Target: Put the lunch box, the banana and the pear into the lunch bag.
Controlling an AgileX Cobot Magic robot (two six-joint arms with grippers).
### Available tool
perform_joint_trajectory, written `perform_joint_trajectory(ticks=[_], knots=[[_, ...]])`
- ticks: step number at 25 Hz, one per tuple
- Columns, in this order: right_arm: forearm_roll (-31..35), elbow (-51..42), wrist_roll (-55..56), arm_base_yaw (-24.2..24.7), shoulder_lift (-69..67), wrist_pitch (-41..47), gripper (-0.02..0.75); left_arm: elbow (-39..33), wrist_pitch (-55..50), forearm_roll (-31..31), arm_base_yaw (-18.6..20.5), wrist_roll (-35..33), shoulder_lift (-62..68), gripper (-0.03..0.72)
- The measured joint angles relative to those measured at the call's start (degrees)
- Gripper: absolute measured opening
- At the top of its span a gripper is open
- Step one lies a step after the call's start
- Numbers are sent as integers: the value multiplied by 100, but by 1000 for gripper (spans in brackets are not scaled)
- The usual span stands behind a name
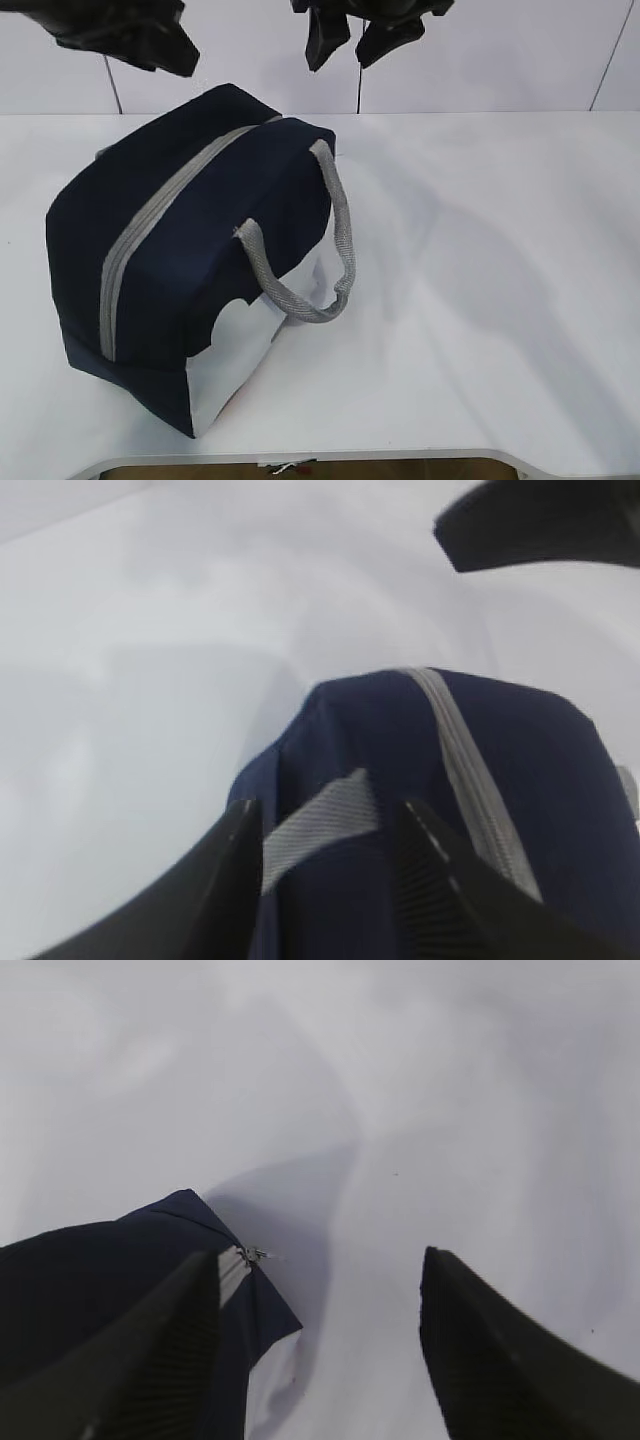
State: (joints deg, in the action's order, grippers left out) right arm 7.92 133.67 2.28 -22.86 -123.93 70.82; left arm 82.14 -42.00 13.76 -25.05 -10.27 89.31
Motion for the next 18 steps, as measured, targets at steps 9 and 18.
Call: perform_joint_trajectory(ticks=[9, 18], knots=[[0, 80, -100, 0, 236, 101, 489, 1411, -2297, -13, 326, 82, 0, 328], [11, -1285, -282, 0, 1653, 114, 489, 1630, -2977, -384, 374, 221, -335, 309]])
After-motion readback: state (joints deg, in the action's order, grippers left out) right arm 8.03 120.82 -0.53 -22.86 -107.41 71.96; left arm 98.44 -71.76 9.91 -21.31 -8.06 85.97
